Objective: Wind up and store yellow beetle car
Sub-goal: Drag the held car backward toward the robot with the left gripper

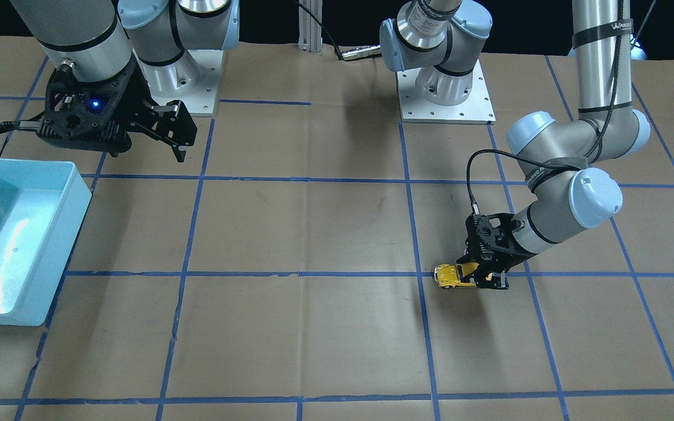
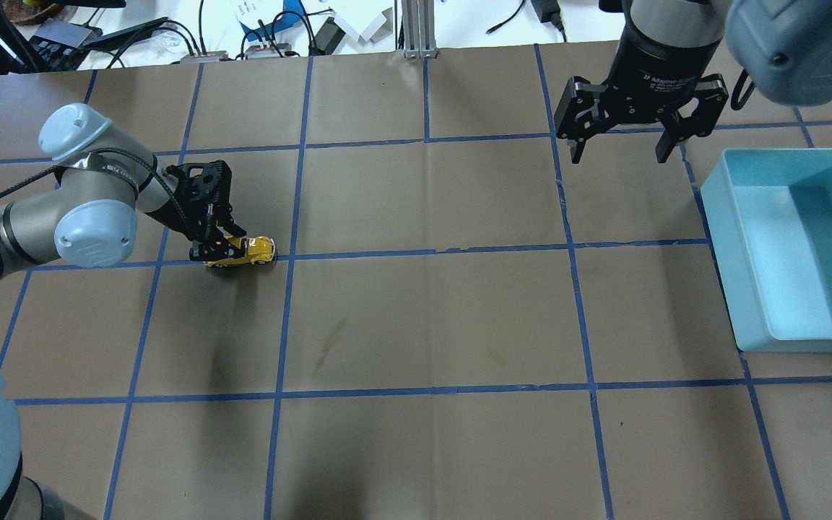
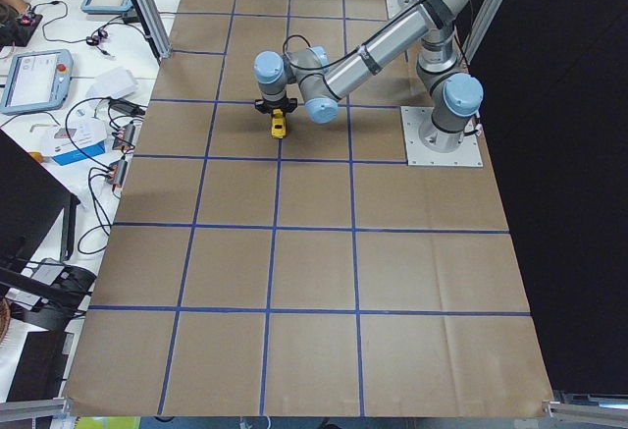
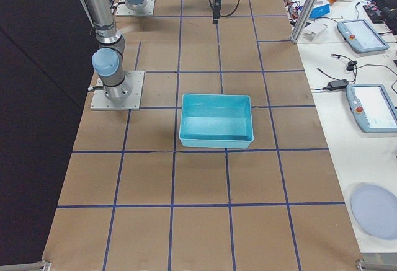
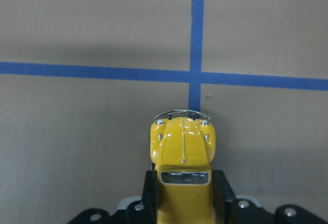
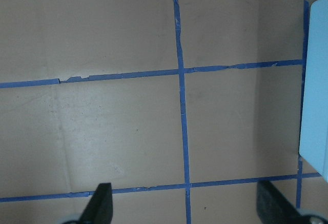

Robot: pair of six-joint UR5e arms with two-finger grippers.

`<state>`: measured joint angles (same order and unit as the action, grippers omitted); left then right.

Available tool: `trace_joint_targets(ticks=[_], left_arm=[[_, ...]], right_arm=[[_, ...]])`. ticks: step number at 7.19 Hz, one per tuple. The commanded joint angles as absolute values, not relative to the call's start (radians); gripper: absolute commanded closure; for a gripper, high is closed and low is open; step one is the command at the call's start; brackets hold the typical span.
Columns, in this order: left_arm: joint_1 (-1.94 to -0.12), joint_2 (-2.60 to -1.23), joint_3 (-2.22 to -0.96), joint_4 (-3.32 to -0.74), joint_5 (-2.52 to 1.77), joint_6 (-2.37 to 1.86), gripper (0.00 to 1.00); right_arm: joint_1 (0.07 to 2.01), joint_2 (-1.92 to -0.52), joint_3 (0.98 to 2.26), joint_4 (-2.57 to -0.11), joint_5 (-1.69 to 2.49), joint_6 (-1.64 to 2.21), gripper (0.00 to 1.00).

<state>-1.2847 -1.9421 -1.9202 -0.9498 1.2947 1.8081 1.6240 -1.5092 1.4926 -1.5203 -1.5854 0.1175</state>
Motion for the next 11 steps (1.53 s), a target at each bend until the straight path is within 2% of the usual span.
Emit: trace_joint_targets(ticks=[1, 11], left_arm=[[-1.279, -1.937, -1.922, -0.950, 1.293, 1.812, 0.78], [-1.221, -1.933, -1.930, -0.960, 1.270, 1.876, 0.78]], right_arm=[[1.626, -1.509, 1.493, -1.522, -1.585, 0.118, 0.00], [1.626, -1.505, 1.489, -1.525, -1.589, 0.114, 0.00]])
